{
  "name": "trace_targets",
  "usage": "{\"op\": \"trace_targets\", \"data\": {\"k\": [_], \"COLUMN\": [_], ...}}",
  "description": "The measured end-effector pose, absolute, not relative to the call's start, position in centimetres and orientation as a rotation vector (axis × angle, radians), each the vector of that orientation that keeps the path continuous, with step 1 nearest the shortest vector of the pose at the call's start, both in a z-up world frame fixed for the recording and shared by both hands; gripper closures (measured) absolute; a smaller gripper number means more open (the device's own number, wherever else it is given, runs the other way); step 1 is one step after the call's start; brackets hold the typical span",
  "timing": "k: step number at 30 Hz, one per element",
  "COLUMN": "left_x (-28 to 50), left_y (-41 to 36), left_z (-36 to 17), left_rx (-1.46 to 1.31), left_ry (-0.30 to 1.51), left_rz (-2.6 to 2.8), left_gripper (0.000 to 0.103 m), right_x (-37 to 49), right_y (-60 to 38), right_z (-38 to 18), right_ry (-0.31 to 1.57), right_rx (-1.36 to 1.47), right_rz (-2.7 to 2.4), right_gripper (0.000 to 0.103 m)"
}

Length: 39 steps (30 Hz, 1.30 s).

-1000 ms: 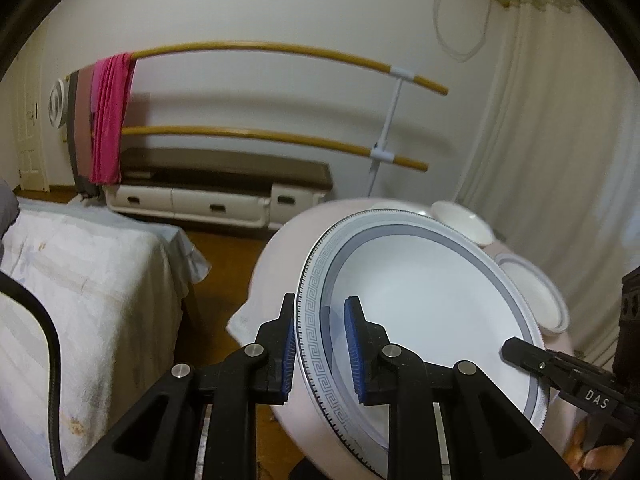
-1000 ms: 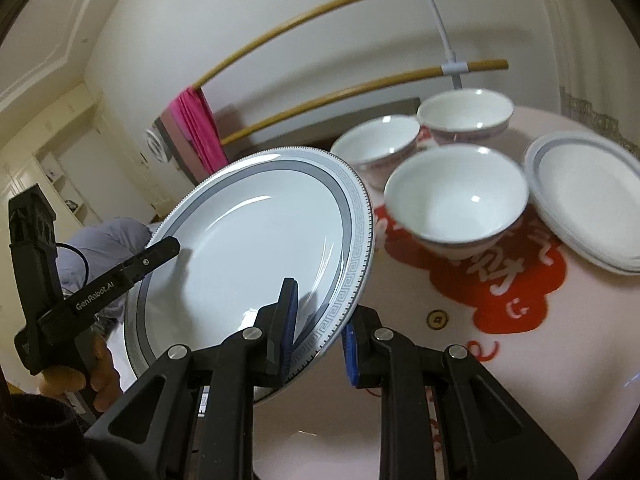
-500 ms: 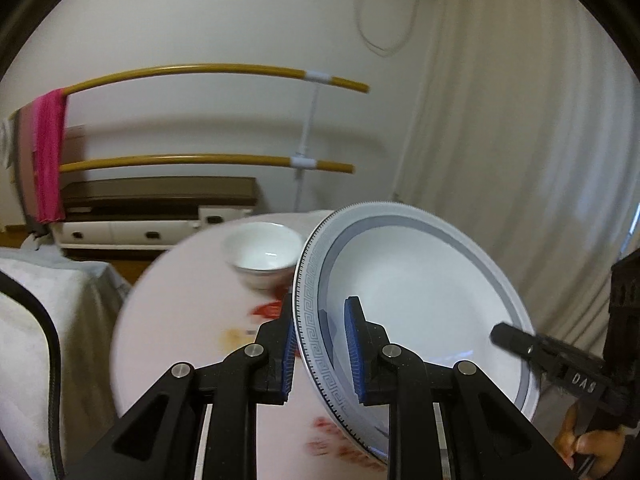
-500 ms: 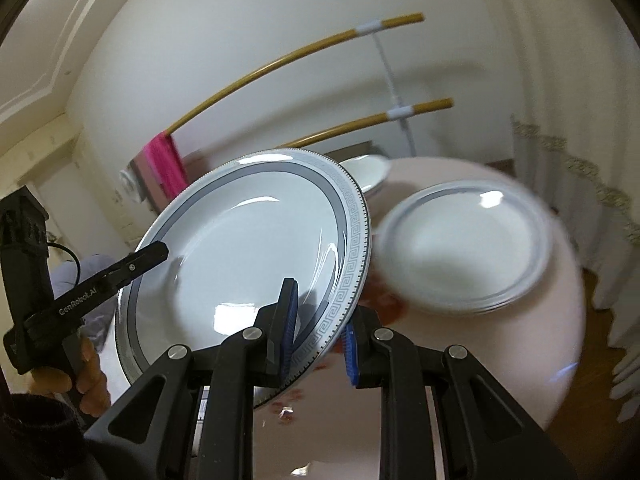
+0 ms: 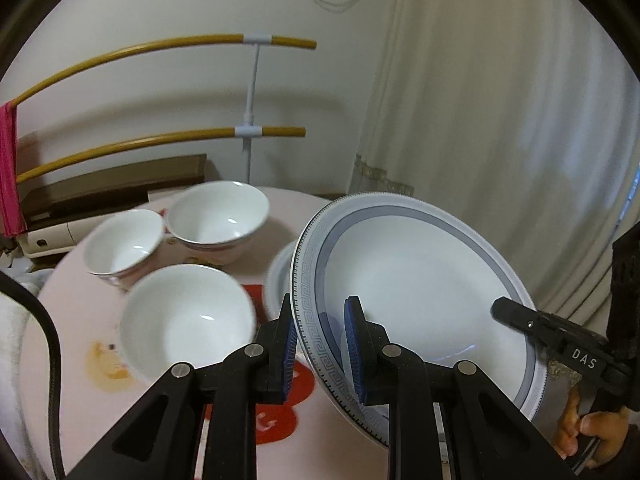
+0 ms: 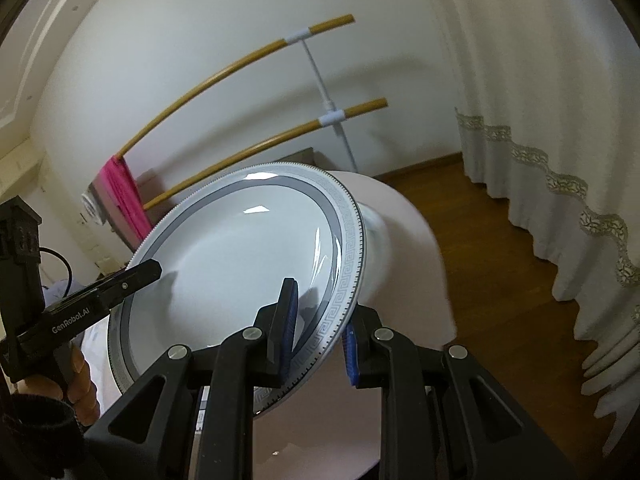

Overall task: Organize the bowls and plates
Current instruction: 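Lift the plate and carry it over the plate stack, then lower the plate onto the stack and open the right gripper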

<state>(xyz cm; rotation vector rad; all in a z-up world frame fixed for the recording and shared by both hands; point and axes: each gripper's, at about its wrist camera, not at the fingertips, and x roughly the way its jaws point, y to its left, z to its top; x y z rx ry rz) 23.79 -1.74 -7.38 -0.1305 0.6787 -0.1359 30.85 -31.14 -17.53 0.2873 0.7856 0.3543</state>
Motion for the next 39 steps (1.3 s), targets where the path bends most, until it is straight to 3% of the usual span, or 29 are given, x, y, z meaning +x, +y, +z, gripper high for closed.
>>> {"op": "trace_targets", "data": {"k": [15,39], "left_x": [29.9,31.2], "left_y": [-5.5,-6.1], "left_z": [-8.4,-9.2], "left_rx": [-0.097,-0.102], "left_ry": [0.773,0.814], "left_rz": [-0.095,-0.044], "left_gripper": [0.084,0.082], "right_x": [36.2,38.5], "right_y": [-34.0,-31.0], "right_z": [-21.8,-21.7], "right_ry": [0.876,0.955], "right_rx": [0.295,0.219], "right_rz": [0.325,0.213], "right_gripper": [0.083,0.08]}}
